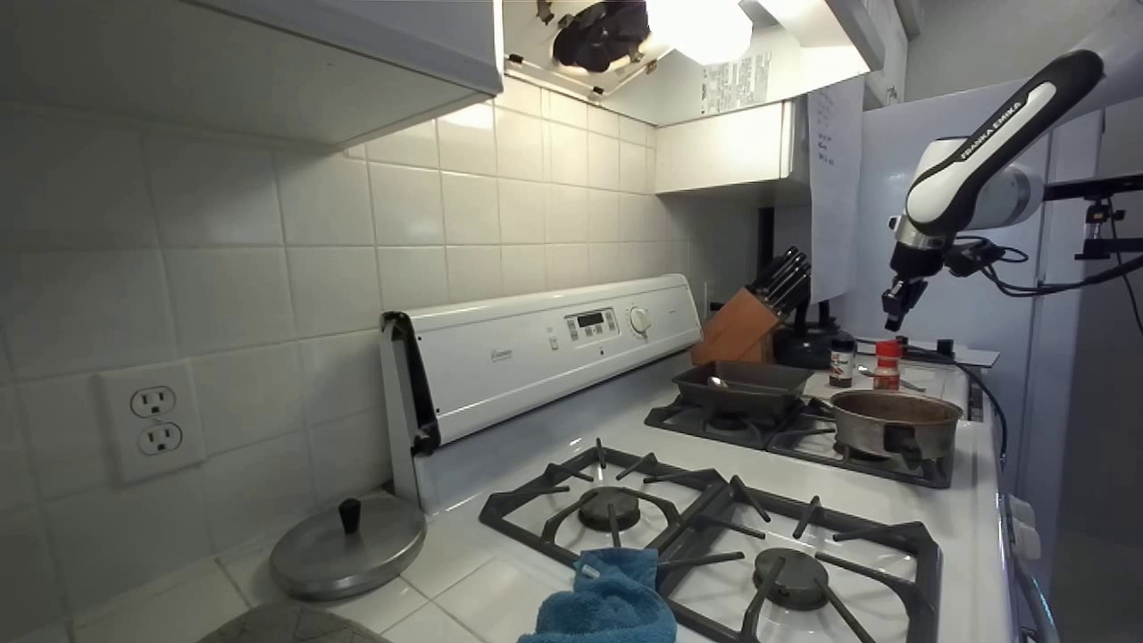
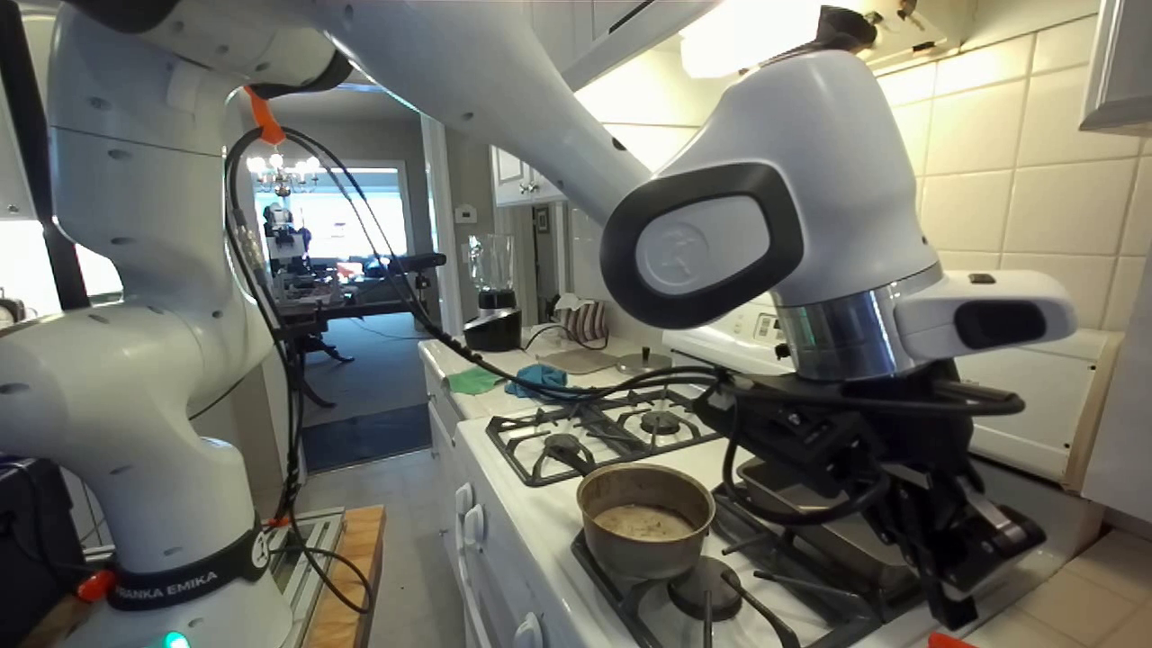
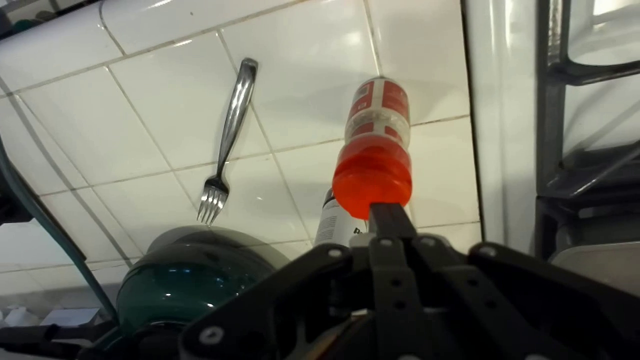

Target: Close the spice shaker

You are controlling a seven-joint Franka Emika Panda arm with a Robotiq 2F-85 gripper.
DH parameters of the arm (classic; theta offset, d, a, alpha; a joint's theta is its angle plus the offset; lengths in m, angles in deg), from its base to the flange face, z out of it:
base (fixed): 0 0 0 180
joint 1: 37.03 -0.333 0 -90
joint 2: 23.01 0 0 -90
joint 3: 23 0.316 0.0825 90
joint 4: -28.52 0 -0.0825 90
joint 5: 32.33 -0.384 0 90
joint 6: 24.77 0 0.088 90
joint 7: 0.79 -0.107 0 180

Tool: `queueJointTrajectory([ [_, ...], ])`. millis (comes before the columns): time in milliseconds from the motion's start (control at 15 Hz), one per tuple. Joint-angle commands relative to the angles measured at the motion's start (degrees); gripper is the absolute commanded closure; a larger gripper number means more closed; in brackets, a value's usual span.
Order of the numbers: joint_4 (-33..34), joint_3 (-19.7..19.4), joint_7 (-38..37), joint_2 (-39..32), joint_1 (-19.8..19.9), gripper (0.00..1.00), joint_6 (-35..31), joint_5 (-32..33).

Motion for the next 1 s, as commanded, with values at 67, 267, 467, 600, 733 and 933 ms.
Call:
queueJointTrajectory([
  [67, -0.3, 0.3, 1.2, 0.3, 0.3, 1.0, 1.0, -2.0],
  [267, -0.4, 0.2, 1.1, 0.0, 0.5, 1.0, 1.1, -2.0],
  [467, -0.4, 0.1, 1.1, -0.3, 0.6, 1.0, 0.9, -1.9],
  [600, -0.4, 0.1, 1.3, -0.6, 0.8, 1.0, 0.7, -2.2],
  [733, -0.3, 0.3, 1.6, -0.8, 1.0, 1.0, 0.7, -2.6],
  [933, -0.1, 0.4, 1.7, -1.3, 1.3, 1.0, 0.7, -3.2],
])
